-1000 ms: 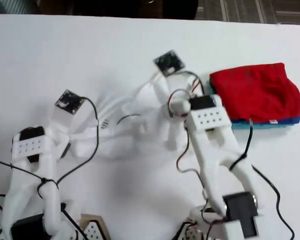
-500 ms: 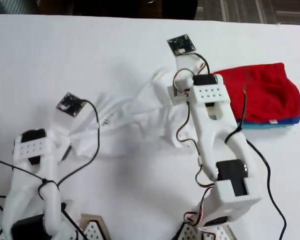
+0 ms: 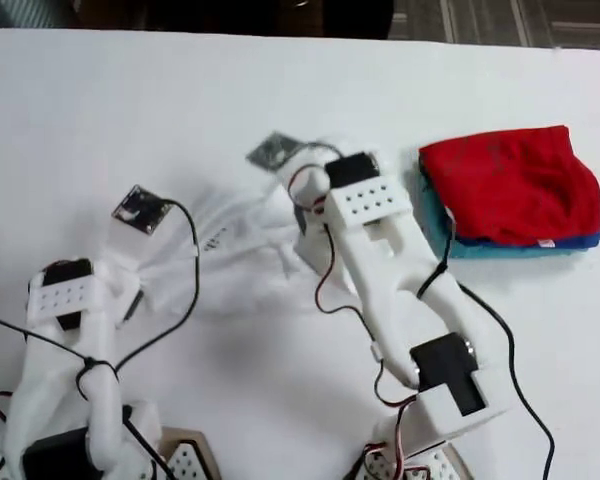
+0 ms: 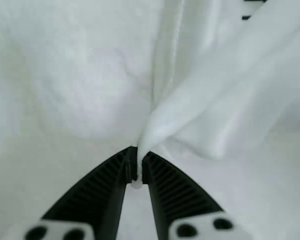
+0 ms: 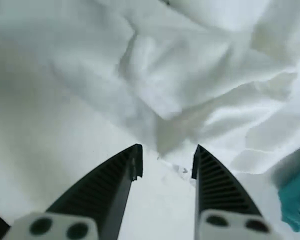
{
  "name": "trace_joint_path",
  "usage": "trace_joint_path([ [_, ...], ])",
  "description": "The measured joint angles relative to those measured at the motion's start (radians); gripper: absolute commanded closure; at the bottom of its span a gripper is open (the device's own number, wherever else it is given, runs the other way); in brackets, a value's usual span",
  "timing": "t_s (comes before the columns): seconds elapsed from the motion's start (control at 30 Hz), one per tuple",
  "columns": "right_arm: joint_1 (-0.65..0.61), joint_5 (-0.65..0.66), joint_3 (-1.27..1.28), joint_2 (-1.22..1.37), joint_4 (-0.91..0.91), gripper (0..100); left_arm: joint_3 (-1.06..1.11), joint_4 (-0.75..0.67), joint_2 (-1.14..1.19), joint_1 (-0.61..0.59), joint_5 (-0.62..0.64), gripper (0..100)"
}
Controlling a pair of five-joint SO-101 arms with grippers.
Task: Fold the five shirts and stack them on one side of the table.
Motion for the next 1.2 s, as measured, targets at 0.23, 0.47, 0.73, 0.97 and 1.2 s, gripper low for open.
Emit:
trace_joint_path([
  [0.23, 0.078, 0.063, 0.21, 0.0, -0.195, 83.8, 0.0, -0.002, 0.0, 0.0, 0.0, 97],
  [0.47, 0.292, 0.118, 0.242, 0.008, -0.427, 83.9, 0.0, -0.002, 0.0, 0.002, 0.0, 97],
  [0.73, 0.371, 0.123, 0.216, 0.049, -0.482, 83.9, 0.0, -0.002, 0.0, 0.003, 0.0, 97],
  [0.97, 0.379, 0.084, 0.038, -0.002, -0.282, 83.9, 0.0, -0.002, 0.0, 0.003, 0.0, 97],
  [1.2, 0.239, -0.028, -0.006, -0.118, -0.147, 83.7, 0.0, -0.002, 0.0, 0.003, 0.0, 97],
])
